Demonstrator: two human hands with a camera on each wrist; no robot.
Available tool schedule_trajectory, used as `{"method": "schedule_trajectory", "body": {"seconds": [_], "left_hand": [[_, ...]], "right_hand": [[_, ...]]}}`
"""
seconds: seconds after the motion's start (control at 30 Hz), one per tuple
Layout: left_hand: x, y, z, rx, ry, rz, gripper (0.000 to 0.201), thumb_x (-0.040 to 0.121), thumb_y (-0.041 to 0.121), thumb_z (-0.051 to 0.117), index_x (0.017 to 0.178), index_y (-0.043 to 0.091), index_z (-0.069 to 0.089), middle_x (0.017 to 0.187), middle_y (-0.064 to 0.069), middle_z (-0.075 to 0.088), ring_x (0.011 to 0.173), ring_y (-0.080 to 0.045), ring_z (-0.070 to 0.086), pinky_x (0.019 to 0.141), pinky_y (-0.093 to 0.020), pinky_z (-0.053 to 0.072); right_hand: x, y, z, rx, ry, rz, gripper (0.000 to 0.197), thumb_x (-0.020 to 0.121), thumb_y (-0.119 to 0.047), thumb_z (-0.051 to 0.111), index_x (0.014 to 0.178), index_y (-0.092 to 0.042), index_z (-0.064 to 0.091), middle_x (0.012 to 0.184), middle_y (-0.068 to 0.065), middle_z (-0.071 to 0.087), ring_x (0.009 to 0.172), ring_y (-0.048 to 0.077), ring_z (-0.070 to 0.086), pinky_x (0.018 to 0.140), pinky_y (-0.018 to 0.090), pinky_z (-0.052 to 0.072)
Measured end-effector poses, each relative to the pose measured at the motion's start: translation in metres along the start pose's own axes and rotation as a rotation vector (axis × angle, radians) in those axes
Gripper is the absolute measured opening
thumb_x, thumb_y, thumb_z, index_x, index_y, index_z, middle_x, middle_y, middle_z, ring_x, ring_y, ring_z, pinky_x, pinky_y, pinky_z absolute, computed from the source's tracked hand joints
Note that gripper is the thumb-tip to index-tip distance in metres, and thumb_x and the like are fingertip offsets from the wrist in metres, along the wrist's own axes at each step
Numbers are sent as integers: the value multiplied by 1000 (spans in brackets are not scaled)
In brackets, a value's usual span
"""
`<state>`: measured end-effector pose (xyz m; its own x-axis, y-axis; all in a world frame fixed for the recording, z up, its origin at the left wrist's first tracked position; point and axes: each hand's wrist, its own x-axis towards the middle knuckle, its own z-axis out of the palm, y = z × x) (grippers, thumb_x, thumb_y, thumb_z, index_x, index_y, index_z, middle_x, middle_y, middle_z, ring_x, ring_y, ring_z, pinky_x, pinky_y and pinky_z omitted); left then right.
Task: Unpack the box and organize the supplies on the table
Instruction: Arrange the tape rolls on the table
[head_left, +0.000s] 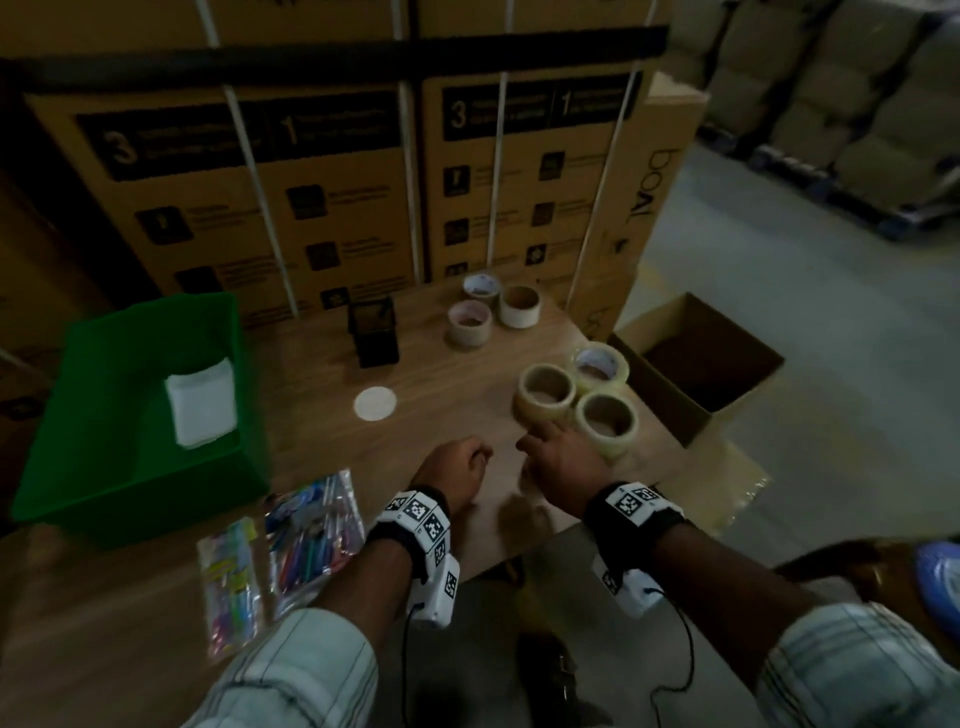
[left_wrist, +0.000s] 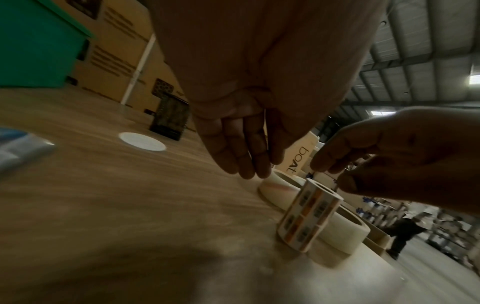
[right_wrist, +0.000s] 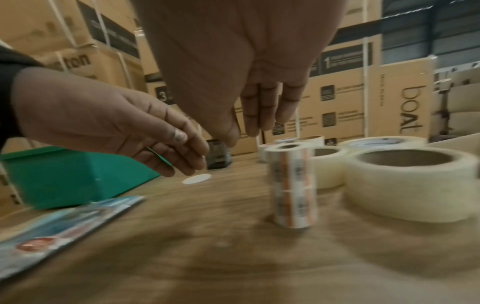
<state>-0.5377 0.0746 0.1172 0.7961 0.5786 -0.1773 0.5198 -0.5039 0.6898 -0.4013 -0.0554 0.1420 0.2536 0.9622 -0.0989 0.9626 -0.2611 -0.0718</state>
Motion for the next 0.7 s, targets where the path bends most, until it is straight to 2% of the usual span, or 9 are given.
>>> {"method": "schedule_trajectory", "body": {"seconds": [0.1, 0.23, 0.33, 0.4, 0.53, 0.7], "left_hand": [[22, 12, 10, 4, 22, -13, 27, 94, 19, 48, 113, 17, 67, 115, -4, 69, 108, -22, 63, 95, -32, 49], [47, 24, 20, 37, -1, -71, 26, 94, 20, 47, 112, 20, 67, 115, -3, 69, 106, -22, 63, 94, -34, 50], [67, 36, 23, 75, 13, -115, 28, 95, 21, 46, 114, 18, 66, 116, -5, 69, 106, -24, 63, 93, -33, 50], [79, 46, 24, 89, 31, -150, 28, 95, 23, 45, 114, 19, 66, 116, -6, 68, 105, -25, 63, 92, -34, 50], [102, 59, 17, 121, 47, -193, 29, 96, 24, 44, 116, 19, 65, 119, -6, 67, 108, -26, 61, 93, -32, 48], [130, 65, 0, 173, 82, -241, 29, 96, 22, 45, 118, 18, 64, 124, -5, 65, 114, -26, 59, 94, -29, 44]], "right_hand": [[7, 29, -1, 37, -1, 6, 44, 79, -24, 63, 122, -17, 56, 124, 17, 53, 106, 40, 54, 83, 48, 47], [19, 58, 0, 70, 16, -37, 59, 81, -33, 62, 136, -22, 43, 122, 11, 52, 107, 35, 52, 81, 45, 46], [34, 81, 0, 133, 56, -74, 50, 79, -36, 64, 124, -19, 52, 118, 13, 55, 101, 37, 57, 74, 44, 49], [45, 98, -3, 112, 37, -104, 45, 79, -39, 63, 118, -17, 56, 118, 14, 56, 101, 38, 57, 76, 45, 49], [70, 124, -19, 64, 16, -179, 47, 82, -42, 61, 122, -16, 55, 122, 15, 54, 105, 38, 55, 81, 47, 46], [112, 147, -37, 33, -64, -179, 47, 89, -43, 53, 128, -18, 47, 129, 12, 45, 116, 36, 45, 92, 47, 42]]}}
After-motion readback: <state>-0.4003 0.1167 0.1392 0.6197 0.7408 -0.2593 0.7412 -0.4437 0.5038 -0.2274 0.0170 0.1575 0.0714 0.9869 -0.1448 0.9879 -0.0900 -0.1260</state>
